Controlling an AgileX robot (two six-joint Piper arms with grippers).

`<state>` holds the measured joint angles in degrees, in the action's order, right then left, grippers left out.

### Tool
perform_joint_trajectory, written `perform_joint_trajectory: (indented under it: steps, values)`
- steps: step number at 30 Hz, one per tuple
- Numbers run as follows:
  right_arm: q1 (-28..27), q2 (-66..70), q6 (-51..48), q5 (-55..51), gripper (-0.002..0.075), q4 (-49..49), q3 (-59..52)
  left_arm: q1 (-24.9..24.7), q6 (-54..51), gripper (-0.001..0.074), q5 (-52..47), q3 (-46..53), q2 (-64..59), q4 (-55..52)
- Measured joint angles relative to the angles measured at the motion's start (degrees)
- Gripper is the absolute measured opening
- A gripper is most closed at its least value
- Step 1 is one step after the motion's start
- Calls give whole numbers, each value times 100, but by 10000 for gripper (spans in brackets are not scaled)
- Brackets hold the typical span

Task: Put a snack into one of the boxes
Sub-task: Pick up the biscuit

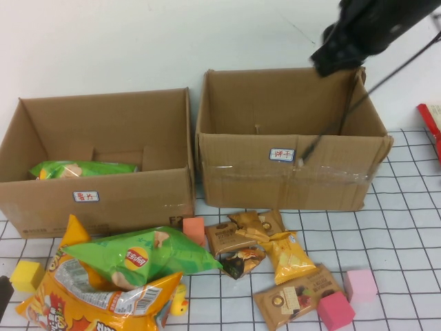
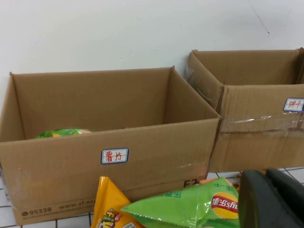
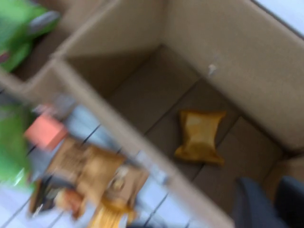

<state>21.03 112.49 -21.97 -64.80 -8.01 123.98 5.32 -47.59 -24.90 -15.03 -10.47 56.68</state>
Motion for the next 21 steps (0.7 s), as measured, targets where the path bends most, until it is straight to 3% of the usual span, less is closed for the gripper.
perform_joint_trajectory:
  steps: [2, 5, 12, 21]
  values:
    - [0, -276, -213, -405, 63, -108, 25, 0, 0, -1, 0, 0, 0, 0]
    - [0, -558, -385, -475, 19, -205, 35, 0, 0, -1, 0, 0, 0, 0]
    - [96, -1412, -797, -475, 0, -755, -1322, 0, 0, -1, 0, 0, 0, 0]
    - [896, -2459, -1058, 236, -1, -782, -4291, 0, 0, -1, 0, 0, 0, 0]
